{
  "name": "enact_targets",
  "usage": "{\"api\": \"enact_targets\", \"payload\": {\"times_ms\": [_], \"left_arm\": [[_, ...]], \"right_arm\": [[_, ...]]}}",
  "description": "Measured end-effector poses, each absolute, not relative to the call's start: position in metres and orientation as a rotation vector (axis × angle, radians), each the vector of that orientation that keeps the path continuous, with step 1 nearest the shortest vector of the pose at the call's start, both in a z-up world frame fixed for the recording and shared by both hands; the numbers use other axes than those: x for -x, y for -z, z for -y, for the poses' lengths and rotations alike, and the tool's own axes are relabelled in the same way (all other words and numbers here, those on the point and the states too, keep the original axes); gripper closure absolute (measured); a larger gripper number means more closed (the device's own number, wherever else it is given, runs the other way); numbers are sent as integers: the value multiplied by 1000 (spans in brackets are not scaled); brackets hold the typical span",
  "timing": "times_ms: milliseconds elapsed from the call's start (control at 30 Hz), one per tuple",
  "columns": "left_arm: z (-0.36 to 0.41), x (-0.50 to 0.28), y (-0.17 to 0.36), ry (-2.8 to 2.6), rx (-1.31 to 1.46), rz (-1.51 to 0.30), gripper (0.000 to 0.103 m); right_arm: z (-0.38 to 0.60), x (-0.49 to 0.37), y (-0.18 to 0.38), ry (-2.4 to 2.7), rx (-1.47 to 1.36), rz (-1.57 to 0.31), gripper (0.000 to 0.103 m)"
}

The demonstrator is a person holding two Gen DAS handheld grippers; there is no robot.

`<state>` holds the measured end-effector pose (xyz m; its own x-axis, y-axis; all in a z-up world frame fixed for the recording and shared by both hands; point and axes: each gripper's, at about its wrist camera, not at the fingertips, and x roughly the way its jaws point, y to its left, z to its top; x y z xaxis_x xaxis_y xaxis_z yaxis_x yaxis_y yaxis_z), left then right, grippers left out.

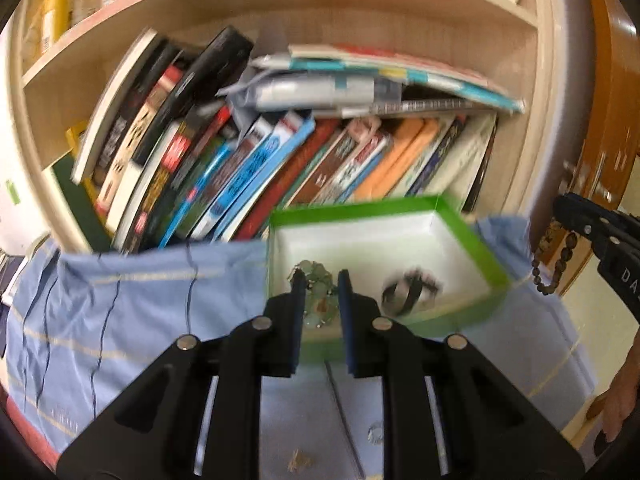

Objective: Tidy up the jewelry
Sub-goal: 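Carry the charms into the green box with the left tool while the right tool drops the wooden bracelet in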

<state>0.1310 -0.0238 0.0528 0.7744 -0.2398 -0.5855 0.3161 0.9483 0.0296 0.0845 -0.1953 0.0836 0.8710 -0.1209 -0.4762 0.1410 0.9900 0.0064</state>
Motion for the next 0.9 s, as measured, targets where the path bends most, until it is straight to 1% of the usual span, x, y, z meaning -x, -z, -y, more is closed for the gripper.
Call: {"api": "enact_targets", "payload": {"times_ms": [100, 200, 333, 500, 533, 567, 600, 633, 667, 733, 800, 833, 867, 900], "left_arm": [[32, -154, -61, 315, -116, -624, 86], [42, -176, -55, 302, -132, -651, 86], [54, -203, -24, 291, -153, -725, 86], [56, -228, 19, 274, -176, -822, 86], [55, -230, 23, 273, -178, -831, 78], [54, -232, 27, 274, -182, -844, 63], [53, -232, 28, 272, -187, -843, 57], [50, -227, 25, 262, -193, -827, 48], [46, -222, 22, 256, -194, -808, 45], [35, -209, 14, 245, -189, -781, 37], [16, -189, 6, 214, -171, -758, 32], [4, -174, 5, 186, -159, -748, 29], [-4, -164, 4, 174, -151, -741, 26], [-15, -149, 6, 163, -140, -732, 24]], "right_arm": [[201, -109, -91, 128, -69, -503, 91], [207, -136, -80, 143, -83, -550, 91], [210, -170, -41, 174, -91, -654, 91], [209, -192, 3, 203, -61, -744, 89], [209, -195, 7, 196, -62, -756, 86], [210, -196, 9, 192, -65, -761, 73], [211, -194, 10, 191, -69, -765, 51], [213, -190, 8, 188, -78, -756, 42], [215, -185, 5, 185, -86, -738, 39], [216, -166, -5, 182, -87, -701, 39], [217, -141, -12, 174, -85, -688, 39], [217, -122, -13, 168, -90, -679, 37], [217, -108, -12, 164, -94, -674, 32], [216, -90, -8, 162, -98, -668, 29]]}}
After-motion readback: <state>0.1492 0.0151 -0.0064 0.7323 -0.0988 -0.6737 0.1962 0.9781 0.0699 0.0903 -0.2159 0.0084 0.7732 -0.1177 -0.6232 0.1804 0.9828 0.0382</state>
